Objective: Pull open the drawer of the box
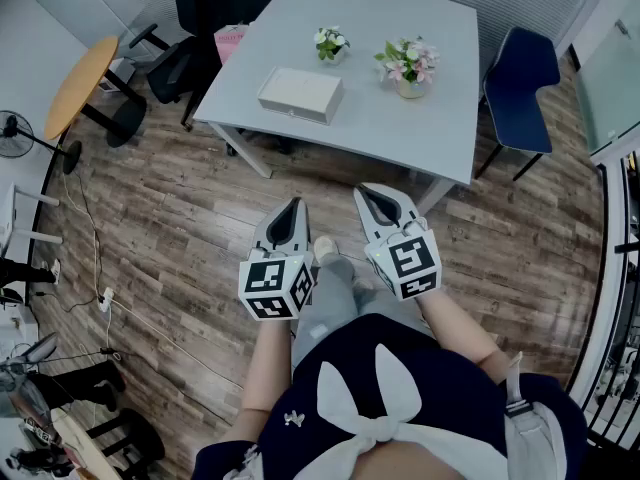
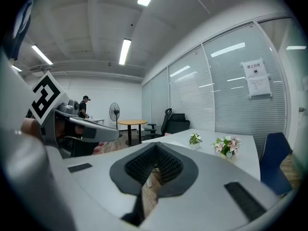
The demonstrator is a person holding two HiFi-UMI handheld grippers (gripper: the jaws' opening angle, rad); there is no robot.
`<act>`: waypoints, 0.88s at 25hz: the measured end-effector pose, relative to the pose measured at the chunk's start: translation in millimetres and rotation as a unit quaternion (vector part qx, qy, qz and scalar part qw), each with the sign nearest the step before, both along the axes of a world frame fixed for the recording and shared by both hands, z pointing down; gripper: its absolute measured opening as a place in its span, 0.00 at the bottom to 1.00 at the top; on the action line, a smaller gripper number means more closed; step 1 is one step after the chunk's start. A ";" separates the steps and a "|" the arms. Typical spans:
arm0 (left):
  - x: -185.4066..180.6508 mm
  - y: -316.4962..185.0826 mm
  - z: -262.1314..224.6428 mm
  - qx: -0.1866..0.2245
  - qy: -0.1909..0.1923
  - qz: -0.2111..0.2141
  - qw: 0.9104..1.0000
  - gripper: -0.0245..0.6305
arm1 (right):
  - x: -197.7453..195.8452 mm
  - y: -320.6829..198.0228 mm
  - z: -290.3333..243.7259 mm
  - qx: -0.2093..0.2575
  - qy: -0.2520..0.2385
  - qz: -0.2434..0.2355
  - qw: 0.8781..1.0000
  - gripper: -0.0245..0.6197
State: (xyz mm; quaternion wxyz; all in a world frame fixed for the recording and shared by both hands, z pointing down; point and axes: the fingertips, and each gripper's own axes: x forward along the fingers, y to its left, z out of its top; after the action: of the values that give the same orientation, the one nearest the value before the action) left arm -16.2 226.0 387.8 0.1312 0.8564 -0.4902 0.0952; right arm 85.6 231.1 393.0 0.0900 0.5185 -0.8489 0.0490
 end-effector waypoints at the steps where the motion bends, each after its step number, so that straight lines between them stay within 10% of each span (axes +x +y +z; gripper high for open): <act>1: 1.0 -2.6 -0.5 -0.001 -0.002 -0.001 1.000 0.07 | 1.1 -2.8 -0.4 0.000 -0.004 0.001 1.000 0.04; 17: 1.9 -58.0 9.2 0.001 -0.021 0.000 1.000 0.08 | 2.0 -59.6 14.4 -0.020 -0.009 0.007 1.000 0.17; 22: 4.8 -93.0 15.7 -0.009 -0.019 0.018 1.000 0.25 | 2.1 -94.9 20.9 -0.032 -0.004 0.010 0.999 0.25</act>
State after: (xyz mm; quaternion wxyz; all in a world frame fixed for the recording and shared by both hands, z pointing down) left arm -11.4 133.0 403.4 0.1280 0.8619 -0.4761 0.1185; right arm 87.7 136.2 413.9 0.1025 0.5238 -0.8419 0.0797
